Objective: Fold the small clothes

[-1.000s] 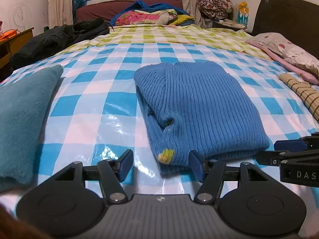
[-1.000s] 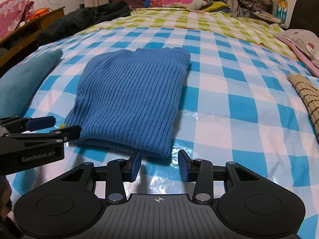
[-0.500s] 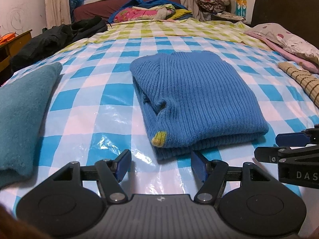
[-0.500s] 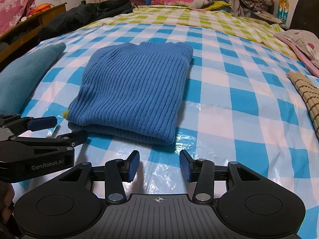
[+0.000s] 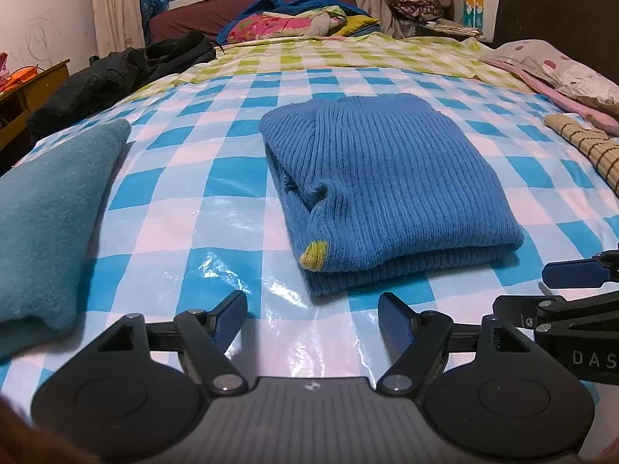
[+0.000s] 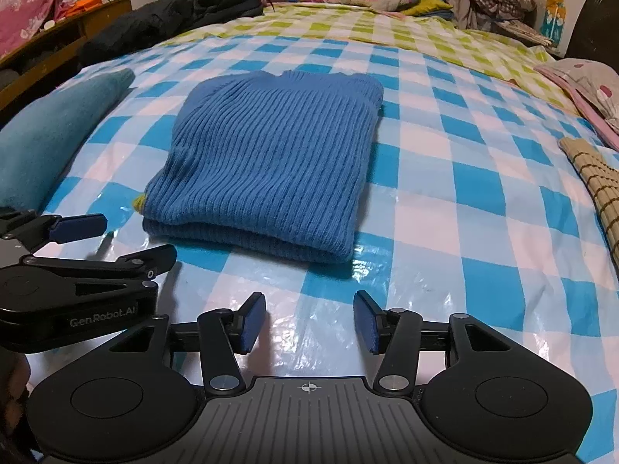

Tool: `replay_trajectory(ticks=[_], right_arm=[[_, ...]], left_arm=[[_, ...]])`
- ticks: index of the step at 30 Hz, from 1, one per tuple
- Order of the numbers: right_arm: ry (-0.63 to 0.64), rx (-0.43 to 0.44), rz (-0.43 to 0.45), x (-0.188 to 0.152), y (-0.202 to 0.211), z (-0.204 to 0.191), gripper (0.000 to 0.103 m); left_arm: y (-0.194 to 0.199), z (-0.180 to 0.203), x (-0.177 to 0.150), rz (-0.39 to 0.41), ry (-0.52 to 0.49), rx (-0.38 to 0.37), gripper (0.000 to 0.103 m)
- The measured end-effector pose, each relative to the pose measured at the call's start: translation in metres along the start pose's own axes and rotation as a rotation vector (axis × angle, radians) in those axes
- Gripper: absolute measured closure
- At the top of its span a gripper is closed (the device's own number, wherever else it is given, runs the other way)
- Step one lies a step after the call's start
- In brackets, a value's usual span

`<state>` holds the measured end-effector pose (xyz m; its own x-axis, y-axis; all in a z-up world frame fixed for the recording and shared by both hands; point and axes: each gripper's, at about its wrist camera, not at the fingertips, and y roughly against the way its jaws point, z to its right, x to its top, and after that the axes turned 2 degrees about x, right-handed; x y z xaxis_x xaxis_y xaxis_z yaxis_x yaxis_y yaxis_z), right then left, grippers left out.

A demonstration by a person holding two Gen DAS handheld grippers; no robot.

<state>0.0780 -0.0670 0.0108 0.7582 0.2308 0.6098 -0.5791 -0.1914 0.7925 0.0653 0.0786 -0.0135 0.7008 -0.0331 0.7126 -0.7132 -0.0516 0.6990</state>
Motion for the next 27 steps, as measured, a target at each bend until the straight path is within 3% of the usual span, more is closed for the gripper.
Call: replay_trajectory(ticks=[22,27], right_arm=[[-0.006,0.027,-0.142,0.0075,0.0012,-0.0031,0.040],[-0.006,0.023,-0.145,0.0069,0.0005,-0.0013,0.039]], left_arm=[[0.0073,-0.0065,0.0044,-0.063,0.067,-0.031,0.012],[0.0058,-0.0050,0.0026,-0.089,0.051,0.008,0.010]])
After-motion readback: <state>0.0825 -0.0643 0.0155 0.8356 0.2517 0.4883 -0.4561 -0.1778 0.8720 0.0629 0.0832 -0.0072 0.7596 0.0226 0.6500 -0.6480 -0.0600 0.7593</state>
